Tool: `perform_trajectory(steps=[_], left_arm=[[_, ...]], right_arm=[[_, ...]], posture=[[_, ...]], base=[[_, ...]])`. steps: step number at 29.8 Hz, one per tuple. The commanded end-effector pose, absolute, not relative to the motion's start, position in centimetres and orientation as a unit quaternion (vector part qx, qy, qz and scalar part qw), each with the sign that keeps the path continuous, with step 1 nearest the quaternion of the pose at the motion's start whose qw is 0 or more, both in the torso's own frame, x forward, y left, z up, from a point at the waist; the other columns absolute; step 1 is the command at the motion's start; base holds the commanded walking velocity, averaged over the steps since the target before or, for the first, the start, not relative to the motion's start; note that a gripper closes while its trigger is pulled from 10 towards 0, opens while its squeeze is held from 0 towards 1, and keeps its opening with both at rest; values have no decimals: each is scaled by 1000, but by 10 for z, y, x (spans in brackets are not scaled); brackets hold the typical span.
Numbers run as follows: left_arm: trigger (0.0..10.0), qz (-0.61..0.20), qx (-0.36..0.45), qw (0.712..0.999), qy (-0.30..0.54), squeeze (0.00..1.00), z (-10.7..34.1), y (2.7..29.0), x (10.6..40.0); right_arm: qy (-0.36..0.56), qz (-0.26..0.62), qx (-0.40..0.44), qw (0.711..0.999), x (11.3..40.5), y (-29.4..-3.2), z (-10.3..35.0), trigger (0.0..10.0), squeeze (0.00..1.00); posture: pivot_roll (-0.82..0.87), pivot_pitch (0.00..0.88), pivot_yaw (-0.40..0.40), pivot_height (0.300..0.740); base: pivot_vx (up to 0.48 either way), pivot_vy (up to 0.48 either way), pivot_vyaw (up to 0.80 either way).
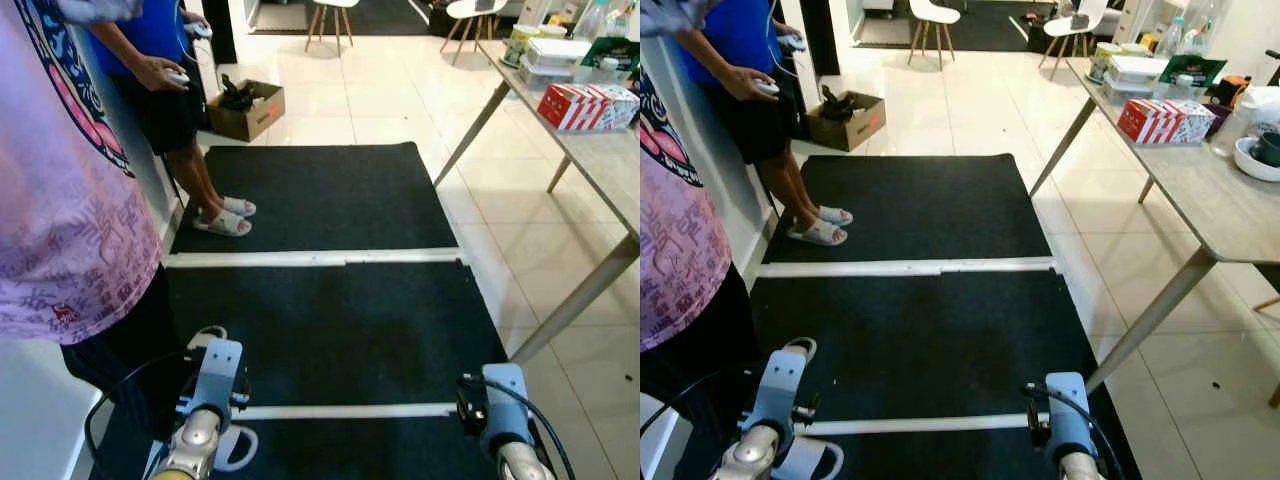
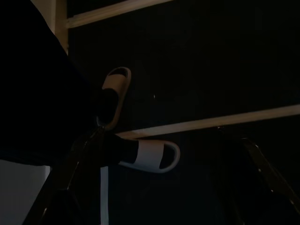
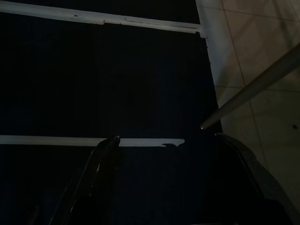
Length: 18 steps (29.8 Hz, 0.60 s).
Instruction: Restocking fridge
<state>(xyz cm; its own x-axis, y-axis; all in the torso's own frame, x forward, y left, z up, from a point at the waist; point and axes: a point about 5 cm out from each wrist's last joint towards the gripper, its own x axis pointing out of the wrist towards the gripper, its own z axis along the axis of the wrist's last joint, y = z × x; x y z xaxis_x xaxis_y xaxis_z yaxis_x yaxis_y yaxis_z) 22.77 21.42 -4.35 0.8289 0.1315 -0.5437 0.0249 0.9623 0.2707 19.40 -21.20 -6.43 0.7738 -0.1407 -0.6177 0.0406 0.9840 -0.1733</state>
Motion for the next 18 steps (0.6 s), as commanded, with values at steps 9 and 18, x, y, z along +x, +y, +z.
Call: perform_trajectory(steps=[9,18], left_arm=[[10000,23,132,950,283,0,-44,203,227],[10000,22,133,949,285,0,-45,201,226]], right_arm=[[340,-55,-69,936,186,-216,-67,10000,0],[348,-59,-65,934,184,-217,-69,10000,0]], posture=[[-47,0,-49,740],[-46,0,-47,740]], base=[[357,0,0],[341,0,-587]])
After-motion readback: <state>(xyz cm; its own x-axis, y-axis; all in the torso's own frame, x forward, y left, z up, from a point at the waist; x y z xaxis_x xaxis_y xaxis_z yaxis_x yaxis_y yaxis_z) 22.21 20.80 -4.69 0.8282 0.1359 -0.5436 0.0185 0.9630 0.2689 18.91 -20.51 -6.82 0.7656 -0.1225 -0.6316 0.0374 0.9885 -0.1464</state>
